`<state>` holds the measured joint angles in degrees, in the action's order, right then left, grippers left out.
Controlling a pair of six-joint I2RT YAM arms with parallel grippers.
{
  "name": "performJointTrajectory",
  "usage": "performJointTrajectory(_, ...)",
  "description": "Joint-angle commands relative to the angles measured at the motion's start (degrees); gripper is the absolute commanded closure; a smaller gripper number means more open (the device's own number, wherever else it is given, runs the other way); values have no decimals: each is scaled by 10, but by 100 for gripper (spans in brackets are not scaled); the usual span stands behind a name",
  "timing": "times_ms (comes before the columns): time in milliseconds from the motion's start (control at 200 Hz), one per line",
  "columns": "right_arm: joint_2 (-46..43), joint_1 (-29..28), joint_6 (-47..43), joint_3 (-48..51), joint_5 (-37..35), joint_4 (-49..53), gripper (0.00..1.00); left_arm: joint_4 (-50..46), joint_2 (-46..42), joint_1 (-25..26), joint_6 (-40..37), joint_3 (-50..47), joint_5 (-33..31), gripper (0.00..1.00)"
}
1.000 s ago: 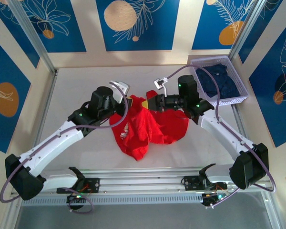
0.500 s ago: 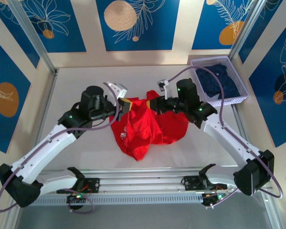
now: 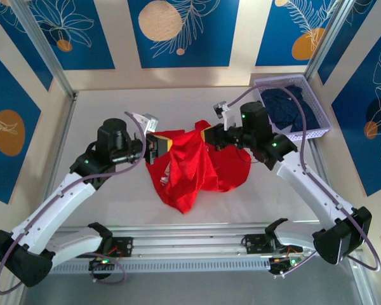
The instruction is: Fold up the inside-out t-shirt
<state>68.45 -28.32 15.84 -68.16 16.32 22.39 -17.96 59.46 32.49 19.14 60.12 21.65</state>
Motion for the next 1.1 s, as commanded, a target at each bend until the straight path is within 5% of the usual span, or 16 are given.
performJointTrajectory(0,-11,42,30,-29,153,3,100,-75,13,-6,-13,20,-175,100)
performJointTrajectory(190,5,77,125,-12,311,-79,100,-68,35,-4,-33,16,-186,100)
performJointTrajectory(355,29,72,143,-9,316,-94,100,-13,28,-3,-41,2,-90,100)
performJointTrajectory(465,42,64,175,7,334,-139,100,-18,29,-2,-36,5,-135,100)
performJointTrajectory(660,52,45,216,28,310,-200,100,-78,49,7,-43,31,-165,63)
performJointTrajectory(1095,62,29,247,55,260,-251,100,3,-7,49,68,-42,-85,26)
